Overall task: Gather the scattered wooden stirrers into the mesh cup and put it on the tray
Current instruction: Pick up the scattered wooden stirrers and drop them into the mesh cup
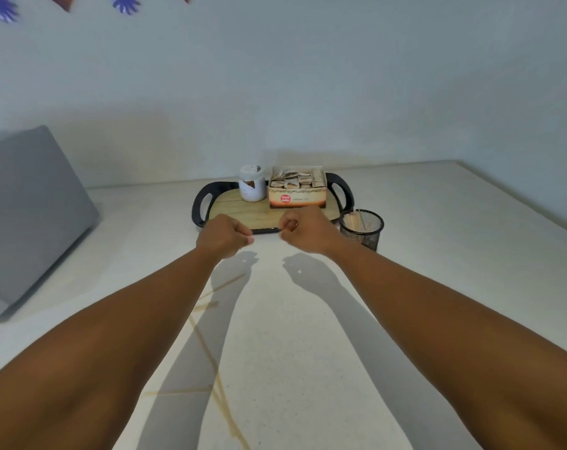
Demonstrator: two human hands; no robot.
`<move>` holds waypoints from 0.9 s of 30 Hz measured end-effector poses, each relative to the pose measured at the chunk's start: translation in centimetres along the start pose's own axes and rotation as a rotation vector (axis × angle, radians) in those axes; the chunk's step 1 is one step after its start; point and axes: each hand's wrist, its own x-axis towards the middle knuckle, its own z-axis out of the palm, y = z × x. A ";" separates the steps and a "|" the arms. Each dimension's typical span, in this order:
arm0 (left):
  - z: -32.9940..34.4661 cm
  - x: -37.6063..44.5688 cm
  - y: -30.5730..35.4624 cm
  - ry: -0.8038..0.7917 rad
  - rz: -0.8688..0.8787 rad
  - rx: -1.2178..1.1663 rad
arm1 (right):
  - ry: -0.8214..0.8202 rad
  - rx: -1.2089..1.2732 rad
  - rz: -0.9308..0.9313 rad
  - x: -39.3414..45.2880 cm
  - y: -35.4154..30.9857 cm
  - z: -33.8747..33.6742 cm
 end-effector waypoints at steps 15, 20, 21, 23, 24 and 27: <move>-5.0 -2.9 -11.7 -0.121 -0.101 0.281 | -0.261 -0.052 -0.029 0.0 -3.5 8.8; -5.6 -3.9 -13.6 -0.076 -0.137 0.356 | -0.349 -0.133 -0.062 -0.3 -4.3 11.1; -5.6 -4.1 -13.9 -0.076 -0.158 0.357 | -0.366 -0.139 -0.062 -0.4 -4.5 11.5; -5.5 -4.5 -14.7 -0.068 -0.199 0.355 | -0.390 -0.140 -0.055 -0.4 -5.0 12.6; -5.4 -4.7 -15.0 -0.059 -0.210 0.356 | -0.399 -0.140 -0.045 -0.4 -5.3 13.2; -5.2 -5.4 -15.4 -0.011 -0.219 0.378 | -0.425 -0.159 -0.041 -0.6 -6.0 15.0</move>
